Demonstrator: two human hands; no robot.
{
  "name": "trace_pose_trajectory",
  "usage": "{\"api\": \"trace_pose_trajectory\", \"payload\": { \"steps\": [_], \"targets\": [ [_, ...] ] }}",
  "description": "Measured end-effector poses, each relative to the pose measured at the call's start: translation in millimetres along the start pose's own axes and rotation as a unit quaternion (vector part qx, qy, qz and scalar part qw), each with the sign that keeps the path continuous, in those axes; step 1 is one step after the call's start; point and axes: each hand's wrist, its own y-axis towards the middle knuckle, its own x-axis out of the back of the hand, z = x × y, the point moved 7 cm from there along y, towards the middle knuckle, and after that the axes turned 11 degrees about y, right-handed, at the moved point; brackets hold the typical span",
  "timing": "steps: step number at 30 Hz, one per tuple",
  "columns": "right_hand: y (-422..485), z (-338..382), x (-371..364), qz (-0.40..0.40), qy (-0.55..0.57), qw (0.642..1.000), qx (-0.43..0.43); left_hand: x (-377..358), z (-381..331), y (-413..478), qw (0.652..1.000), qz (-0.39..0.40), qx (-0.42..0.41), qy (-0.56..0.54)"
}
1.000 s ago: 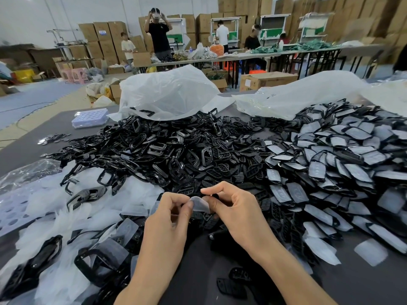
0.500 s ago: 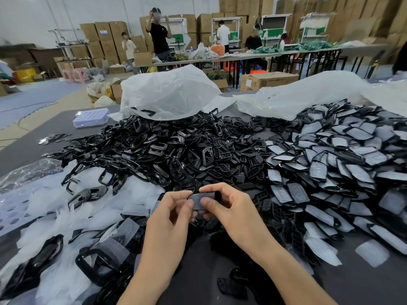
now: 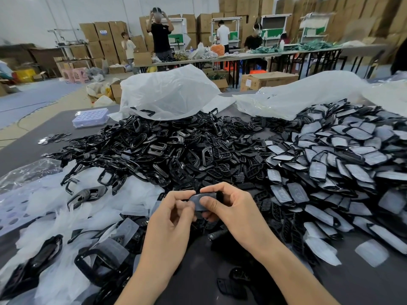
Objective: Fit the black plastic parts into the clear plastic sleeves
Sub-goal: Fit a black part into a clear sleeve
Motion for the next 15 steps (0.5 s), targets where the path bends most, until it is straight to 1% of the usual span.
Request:
{"api": "trace_pose_trajectory", "payload": {
  "steps": [7, 11, 15],
  "targets": [
    [-0.4, -0.8, 1.7, -0.010, 0.032, 0.999, -0.010, -3.9, -2.2, -2.3, 1.000, 0.010, 0.007, -0.027],
    [1.2, -1.8, -1.0, 0.007, 0.061, 0.998, -0.007, -2.9, -2.8, -1.4, 1.000, 0.008, 0.016, -0.026],
    [2.1, -6.9, -4.9, 0.026, 0.099, 0.994, -0.027, -0.4, -1.7, -0.3, 0.999, -0.003, 0.026, -0.026]
  ]
}}
